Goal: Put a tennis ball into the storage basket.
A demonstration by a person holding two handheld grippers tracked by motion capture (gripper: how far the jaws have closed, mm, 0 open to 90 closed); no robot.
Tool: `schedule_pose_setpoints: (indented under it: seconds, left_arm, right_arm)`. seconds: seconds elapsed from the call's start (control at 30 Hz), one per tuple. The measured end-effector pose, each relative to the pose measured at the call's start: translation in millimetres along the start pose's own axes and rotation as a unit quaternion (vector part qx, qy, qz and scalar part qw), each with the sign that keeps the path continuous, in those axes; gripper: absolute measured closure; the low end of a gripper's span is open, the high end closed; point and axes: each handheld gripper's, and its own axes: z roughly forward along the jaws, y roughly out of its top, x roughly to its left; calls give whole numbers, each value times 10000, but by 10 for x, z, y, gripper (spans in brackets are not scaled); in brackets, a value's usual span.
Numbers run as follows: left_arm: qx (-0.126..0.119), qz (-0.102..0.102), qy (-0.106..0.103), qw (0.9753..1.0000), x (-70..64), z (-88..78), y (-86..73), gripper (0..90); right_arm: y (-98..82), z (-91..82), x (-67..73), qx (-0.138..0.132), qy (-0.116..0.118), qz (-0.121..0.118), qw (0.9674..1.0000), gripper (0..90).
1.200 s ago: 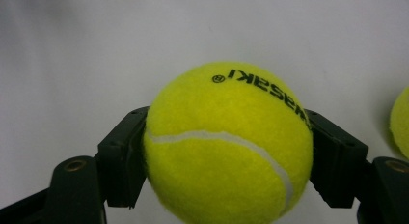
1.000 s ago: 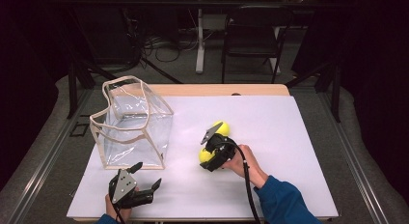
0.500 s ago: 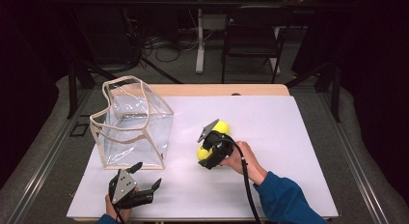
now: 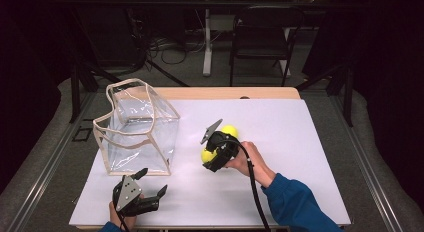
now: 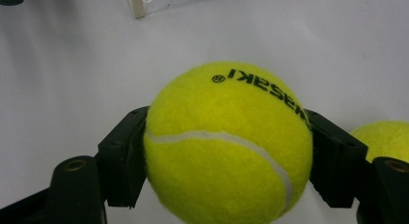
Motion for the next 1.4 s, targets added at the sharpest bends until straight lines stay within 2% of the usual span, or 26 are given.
schedule_pose_setpoints:
  seconds: [0.57, 1.4]
  left_arm:
    - [1, 1, -3, 10000, -5, 4, -4, 160]
    - [-11, 24, -1, 10000, -8, -1, -2, 160]
  right_arm:
    - [227, -75, -40, -29, -39, -190, 9998, 261]
    - [469, -173, -138, -58, -86, -227, 9997, 261]
